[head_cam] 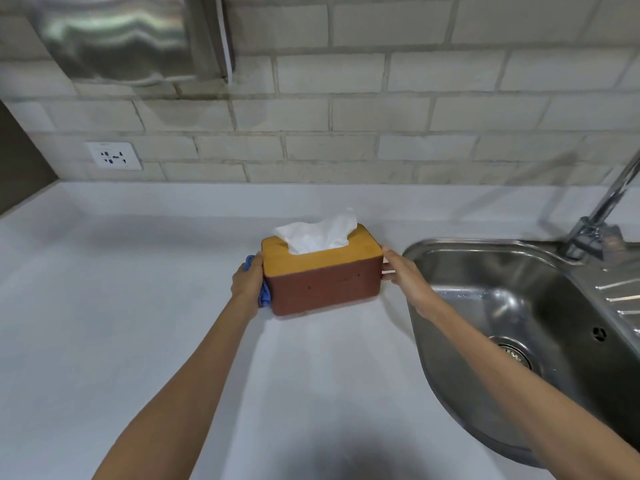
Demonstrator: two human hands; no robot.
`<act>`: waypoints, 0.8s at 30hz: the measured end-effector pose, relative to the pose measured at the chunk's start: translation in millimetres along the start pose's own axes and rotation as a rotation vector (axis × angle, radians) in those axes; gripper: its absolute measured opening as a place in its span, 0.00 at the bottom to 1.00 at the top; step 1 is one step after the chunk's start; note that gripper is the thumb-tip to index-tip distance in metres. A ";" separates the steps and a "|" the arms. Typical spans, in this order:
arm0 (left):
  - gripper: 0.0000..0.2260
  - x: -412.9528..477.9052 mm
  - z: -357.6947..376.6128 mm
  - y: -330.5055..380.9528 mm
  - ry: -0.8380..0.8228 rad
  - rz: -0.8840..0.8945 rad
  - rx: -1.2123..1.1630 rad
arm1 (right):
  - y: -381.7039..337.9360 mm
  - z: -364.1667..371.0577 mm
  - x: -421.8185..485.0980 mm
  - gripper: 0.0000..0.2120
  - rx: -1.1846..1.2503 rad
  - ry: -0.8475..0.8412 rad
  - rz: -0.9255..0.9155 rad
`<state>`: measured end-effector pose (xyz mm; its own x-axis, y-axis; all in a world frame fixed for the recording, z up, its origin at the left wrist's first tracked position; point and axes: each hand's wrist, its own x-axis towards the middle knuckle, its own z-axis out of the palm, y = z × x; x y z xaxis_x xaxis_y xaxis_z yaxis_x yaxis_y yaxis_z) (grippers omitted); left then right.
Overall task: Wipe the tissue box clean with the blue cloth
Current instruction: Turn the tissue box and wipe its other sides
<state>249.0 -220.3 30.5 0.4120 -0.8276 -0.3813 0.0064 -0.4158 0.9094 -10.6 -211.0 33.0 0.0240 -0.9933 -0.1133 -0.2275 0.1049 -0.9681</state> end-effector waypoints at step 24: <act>0.27 18.6 24.7 58.4 -0.189 -0.011 0.250 | 1.8 -1.6 9.1 0.16 0.129 0.387 -0.084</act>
<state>234.5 -269.4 72.3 0.2365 -0.8682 -0.4363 -0.2241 -0.4857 0.8449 -12.4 -219.9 30.6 -0.3363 -0.9411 0.0358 -0.1160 0.0037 -0.9932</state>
